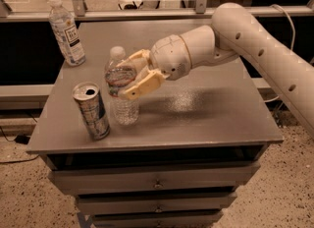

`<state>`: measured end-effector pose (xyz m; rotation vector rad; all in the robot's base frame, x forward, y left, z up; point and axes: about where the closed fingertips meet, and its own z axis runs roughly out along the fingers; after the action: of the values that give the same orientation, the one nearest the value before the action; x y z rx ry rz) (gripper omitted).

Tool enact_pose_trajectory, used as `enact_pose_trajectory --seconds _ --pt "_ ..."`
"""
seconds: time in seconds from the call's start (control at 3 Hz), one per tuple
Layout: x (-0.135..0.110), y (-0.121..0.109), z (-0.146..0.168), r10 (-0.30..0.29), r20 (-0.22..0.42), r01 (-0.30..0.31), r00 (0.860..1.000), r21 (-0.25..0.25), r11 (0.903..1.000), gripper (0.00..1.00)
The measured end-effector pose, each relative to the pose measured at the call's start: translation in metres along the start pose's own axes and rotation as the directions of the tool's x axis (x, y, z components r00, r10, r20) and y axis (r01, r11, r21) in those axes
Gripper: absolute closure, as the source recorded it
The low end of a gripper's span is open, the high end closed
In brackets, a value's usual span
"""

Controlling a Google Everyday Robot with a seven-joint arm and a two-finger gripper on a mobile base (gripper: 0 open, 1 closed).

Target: Move water bottle near redbull can

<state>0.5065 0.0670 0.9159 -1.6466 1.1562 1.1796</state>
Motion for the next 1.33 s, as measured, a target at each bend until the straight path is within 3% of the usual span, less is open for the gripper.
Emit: enact_pose_trajectory --seconds 0.33,0.67,1.33 --pt "0.0004 0.0061 0.0049 -0.014 -0.029 0.013 0.999 -0.042 0.9990 0.28" --pt "0.0012 0.0086 0.0069 -0.016 -0.039 0.014 0.999 -0.058 0.9982 0.05" --pt "0.0052 0.0082 0.0012 -0.011 -0.057 0.008 0.998 -0.054 0.9985 0.00"
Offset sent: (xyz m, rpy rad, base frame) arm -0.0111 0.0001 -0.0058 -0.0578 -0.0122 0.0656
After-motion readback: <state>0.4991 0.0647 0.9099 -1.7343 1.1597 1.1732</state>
